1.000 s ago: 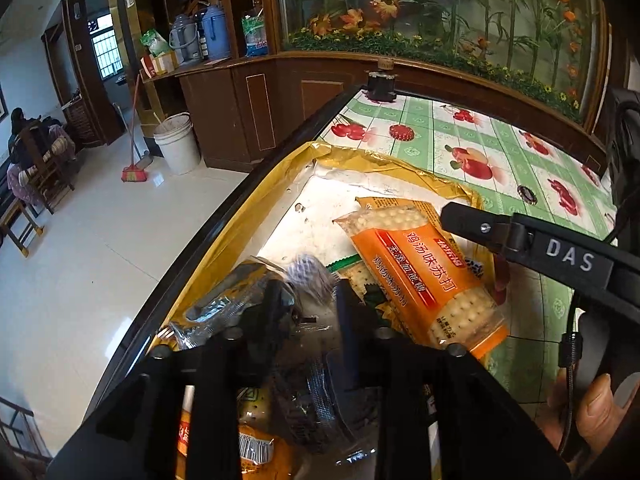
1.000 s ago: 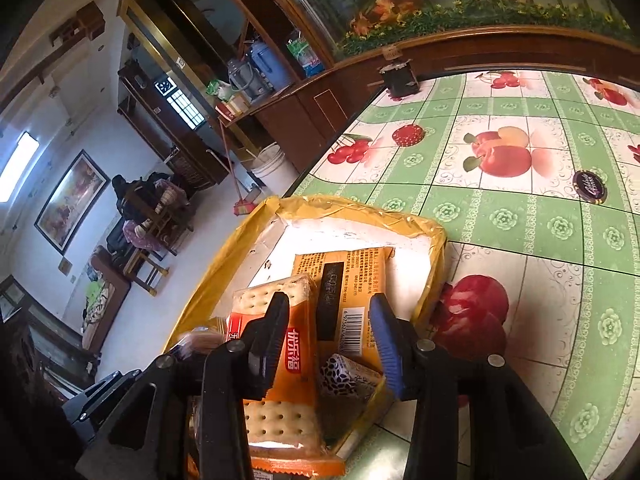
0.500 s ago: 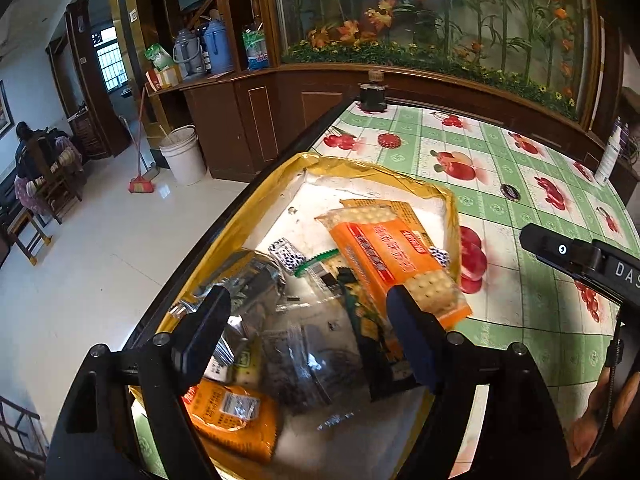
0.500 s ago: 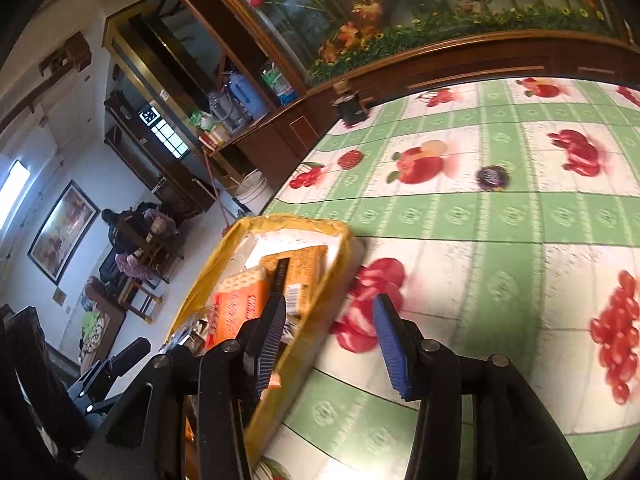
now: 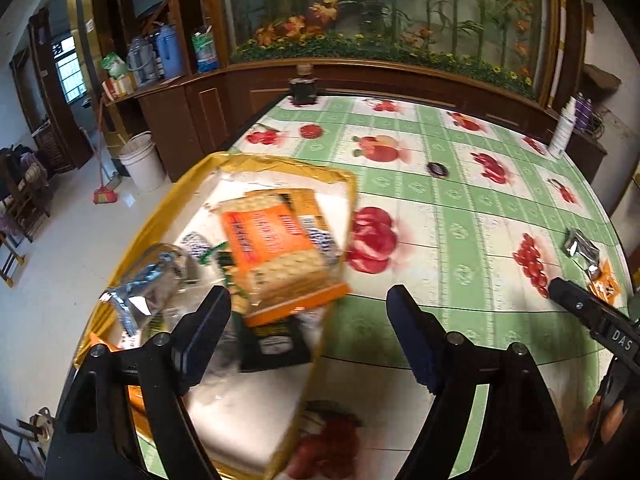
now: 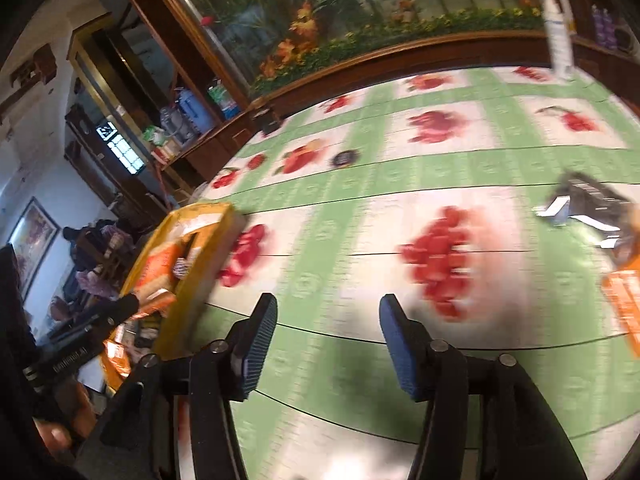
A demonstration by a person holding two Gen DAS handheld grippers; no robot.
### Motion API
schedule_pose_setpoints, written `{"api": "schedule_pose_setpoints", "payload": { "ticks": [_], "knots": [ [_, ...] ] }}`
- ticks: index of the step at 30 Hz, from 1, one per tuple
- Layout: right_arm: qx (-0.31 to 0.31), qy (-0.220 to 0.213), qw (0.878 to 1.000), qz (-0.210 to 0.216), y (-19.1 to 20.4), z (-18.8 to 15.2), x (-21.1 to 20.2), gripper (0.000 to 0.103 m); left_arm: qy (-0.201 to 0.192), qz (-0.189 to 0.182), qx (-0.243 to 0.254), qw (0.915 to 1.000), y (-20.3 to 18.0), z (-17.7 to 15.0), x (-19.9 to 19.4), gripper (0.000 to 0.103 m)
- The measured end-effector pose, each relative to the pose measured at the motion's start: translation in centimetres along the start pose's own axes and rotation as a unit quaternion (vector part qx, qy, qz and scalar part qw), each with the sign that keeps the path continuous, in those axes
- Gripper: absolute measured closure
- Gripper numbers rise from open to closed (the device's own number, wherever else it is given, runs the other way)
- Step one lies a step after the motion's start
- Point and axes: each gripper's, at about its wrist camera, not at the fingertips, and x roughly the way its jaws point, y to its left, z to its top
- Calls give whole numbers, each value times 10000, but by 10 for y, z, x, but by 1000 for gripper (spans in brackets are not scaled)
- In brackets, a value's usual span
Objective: Organize snacks
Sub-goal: 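Grasp the silver foil bag with the left tool while the right tool grasps the orange snack bag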
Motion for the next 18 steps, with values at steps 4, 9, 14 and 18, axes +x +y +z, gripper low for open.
{"api": "schedule_pose_setpoints", "payload": {
  "ticks": [4, 9, 14, 18],
  "knots": [
    [93, -186, 9985, -499, -46, -1, -33, 35, 65, -162, 218, 9996, -30, -1, 1, 23],
    [592, -386, 9923, -1015, -106, -4, -67, 34, 160, -387, 433, 9982, -65, -2, 1, 23],
    [1127, -561, 9746, -1853, -147, -10, -82, 24, 214, -635, 677, 9955, -105, 3, 3, 23],
    [1510, -490, 9700, -1843, -164, -3, -73, 23, 291, -999, 941, 9901, -146, 11, 6, 23]
  ]
}}
